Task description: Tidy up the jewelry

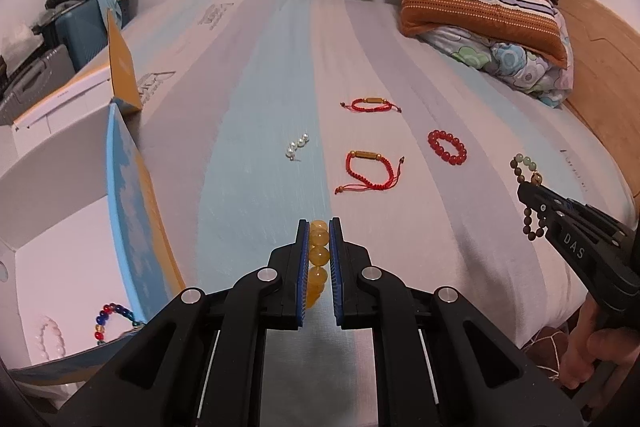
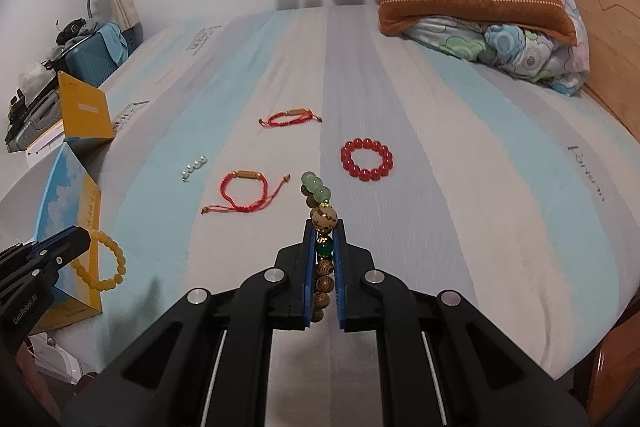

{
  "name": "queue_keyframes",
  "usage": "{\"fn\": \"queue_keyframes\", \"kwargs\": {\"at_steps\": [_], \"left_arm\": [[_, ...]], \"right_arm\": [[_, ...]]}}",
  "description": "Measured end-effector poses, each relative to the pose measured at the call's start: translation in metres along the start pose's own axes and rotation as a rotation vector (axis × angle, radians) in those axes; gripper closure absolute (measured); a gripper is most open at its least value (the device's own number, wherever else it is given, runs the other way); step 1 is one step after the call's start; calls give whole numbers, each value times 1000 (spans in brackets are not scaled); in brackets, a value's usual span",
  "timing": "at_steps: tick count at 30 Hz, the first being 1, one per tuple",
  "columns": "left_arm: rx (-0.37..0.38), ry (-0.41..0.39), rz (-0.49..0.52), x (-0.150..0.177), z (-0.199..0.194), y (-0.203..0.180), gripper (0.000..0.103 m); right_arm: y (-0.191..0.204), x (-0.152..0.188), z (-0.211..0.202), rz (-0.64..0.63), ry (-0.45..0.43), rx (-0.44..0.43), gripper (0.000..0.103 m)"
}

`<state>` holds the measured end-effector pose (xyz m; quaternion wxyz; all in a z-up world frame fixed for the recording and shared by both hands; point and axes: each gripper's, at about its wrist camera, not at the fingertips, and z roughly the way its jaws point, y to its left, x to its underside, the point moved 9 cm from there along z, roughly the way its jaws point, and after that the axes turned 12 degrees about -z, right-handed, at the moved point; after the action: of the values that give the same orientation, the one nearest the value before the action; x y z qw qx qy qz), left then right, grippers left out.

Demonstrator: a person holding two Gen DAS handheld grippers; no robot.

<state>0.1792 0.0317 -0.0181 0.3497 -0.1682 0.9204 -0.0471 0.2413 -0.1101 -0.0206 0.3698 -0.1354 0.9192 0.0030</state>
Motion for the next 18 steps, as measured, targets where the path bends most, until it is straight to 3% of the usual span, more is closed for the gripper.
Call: {"fn": "queue_keyframes", "kwargs": {"at_steps": [18], "left_arm": [[-7,-66,-10,-28,-52,18,94]], "right_arm": [[37,-22,-29,-52,-30,-40,96]]}}
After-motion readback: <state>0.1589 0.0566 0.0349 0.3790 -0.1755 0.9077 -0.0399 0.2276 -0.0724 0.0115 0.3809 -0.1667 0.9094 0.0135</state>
